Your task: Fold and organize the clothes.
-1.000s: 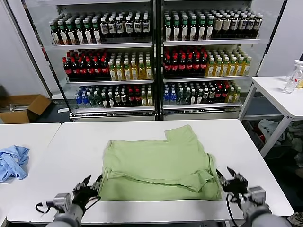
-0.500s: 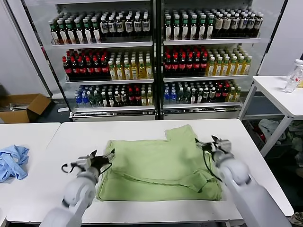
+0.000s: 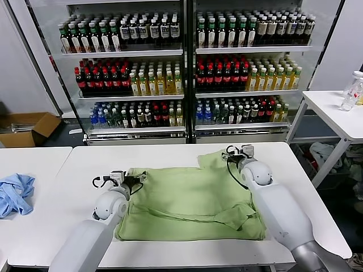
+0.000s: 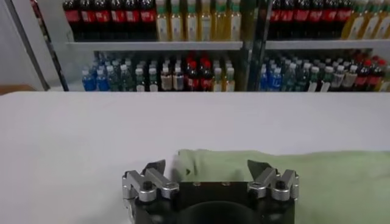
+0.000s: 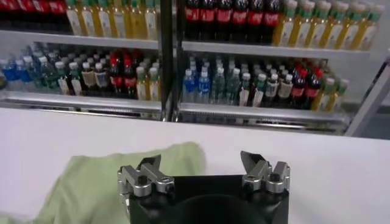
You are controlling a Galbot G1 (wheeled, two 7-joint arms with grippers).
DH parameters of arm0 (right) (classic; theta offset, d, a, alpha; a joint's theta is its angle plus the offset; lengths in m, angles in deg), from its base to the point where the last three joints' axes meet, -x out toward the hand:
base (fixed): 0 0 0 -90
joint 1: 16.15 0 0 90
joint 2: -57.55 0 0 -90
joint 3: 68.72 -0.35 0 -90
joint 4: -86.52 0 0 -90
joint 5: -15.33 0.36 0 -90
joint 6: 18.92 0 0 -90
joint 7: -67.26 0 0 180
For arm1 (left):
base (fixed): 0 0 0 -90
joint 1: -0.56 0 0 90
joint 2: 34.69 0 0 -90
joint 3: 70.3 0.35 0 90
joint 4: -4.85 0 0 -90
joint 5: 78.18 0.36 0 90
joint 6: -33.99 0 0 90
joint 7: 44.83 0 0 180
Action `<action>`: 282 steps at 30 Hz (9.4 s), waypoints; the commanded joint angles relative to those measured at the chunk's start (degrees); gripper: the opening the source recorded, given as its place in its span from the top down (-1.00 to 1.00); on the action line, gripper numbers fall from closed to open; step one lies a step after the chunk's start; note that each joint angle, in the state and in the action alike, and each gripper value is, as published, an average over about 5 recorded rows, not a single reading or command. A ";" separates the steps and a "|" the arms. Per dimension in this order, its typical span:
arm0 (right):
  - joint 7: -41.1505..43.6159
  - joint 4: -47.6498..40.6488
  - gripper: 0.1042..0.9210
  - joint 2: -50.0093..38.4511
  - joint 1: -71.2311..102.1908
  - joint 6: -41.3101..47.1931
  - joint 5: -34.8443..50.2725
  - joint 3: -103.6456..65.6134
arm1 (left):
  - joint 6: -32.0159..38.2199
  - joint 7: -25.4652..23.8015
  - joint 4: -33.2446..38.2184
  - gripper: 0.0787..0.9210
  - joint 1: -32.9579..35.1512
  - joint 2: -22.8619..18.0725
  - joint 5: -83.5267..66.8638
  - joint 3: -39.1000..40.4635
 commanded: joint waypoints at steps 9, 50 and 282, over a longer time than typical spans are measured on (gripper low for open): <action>1.09 -4.33 0.10 2.39 -1.96 0.24 4.75 2.11 | 1.00 -2.12 -0.44 0.06 -0.26 1.18 -1.88 0.88; -4.82 61.42 1.00 -13.71 59.89 1.33 2.40 -29.96 | -1.47 -8.20 28.21 0.98 24.77 11.38 3.96 -8.80; -11.98 32.57 -0.71 1.21 22.07 1.37 9.76 5.09 | 10.80 -0.18 39.26 -0.76 35.88 -7.73 7.88 -21.55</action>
